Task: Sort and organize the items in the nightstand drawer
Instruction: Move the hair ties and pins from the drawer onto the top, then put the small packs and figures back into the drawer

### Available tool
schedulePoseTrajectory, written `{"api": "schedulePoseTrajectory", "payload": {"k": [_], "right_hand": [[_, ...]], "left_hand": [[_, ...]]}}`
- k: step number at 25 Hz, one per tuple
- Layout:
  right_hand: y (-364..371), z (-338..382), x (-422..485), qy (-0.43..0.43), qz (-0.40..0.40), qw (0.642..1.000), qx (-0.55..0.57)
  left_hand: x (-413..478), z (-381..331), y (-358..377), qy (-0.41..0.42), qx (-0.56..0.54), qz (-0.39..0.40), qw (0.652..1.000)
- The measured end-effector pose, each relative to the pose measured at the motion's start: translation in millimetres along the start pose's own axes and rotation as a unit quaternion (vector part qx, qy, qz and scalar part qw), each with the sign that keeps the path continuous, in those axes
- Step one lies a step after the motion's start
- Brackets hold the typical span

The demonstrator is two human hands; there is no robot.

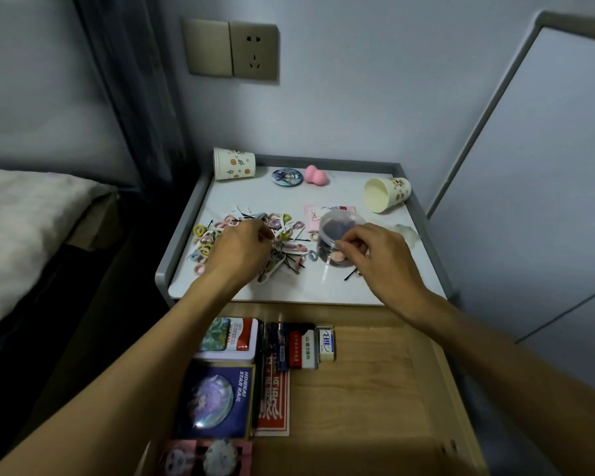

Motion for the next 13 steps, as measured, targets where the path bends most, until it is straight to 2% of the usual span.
{"api": "schedulePoseTrajectory", "payload": {"k": [3, 7, 10, 13], "right_hand": [[-8, 6, 22, -0.001, 0.007, 0.999, -0.04], [-21, -8, 77, 0.051, 0.054, 0.997, -0.037], [-27, -28, 124, 0.114, 0.191, 0.975, -0.019], [-15, -45, 161, 0.147, 0.343, 0.923, -0.098]], "left_hand": [[-1, -1, -7, -0.001, -0.03, 0.015, 0.999], [6, -7, -14, 0.002, -0.071, 0.03, 0.997], [23, -15, -23, 0.004, -0.067, 0.037, 0.997], [44, -17, -28, -0.006, -0.085, 0.055, 0.995]]}}
Point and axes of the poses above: each hand's wrist, its own x-axis towards the middle knuckle, its own y-axis out of the palm, z = x × y, the point moved 2 cm from there along x, towards the middle knuckle, and after that the axes turned 13 degrees about z, right-handed, at the moved point
